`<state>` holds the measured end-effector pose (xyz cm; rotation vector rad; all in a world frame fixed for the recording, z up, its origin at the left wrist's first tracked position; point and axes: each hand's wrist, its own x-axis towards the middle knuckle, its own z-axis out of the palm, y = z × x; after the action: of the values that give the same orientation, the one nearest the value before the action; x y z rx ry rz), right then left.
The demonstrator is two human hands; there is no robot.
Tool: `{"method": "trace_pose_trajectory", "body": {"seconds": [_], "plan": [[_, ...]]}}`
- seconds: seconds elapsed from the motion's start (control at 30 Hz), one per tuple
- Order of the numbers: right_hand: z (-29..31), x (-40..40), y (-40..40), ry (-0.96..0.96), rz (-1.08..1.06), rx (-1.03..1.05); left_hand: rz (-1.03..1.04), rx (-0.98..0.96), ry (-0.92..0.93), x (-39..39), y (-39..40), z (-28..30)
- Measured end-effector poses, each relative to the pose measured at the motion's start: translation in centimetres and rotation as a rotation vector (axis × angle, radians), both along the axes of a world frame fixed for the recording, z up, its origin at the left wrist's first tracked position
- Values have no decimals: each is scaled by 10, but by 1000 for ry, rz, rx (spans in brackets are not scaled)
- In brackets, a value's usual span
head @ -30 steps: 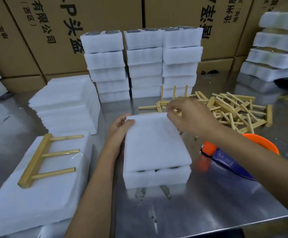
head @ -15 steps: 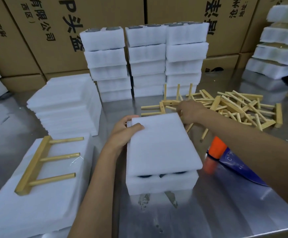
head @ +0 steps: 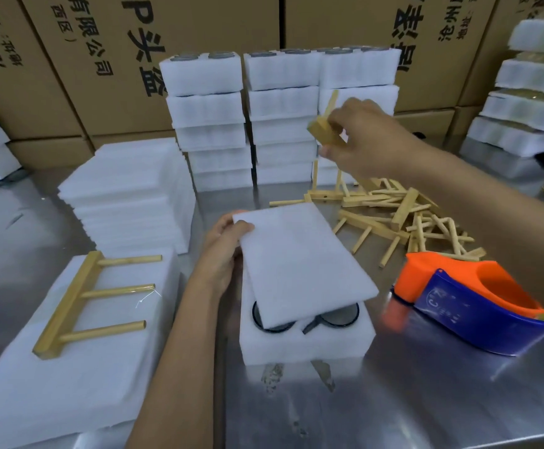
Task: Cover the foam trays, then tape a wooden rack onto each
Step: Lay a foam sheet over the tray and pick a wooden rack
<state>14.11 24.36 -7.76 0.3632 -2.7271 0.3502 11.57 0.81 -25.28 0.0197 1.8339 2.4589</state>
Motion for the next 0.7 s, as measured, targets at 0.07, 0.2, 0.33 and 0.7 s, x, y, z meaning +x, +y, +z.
{"method": "trace_pose_trajectory", "body": {"seconds": [0.07,0.2,0.33,0.7], "plan": [[13,11,-17,-17,4,-59,54,30,-11,-2,1,-1],[11,22,-51,-131,-48,-216,14,-96,1,-3,6,-3],[-28,23,-79,-195,-157,-268,16,-165,44,-1,9,-1],[-108,21,-116,-10,-238,-79,135,-129,96,0,22,1]]}}
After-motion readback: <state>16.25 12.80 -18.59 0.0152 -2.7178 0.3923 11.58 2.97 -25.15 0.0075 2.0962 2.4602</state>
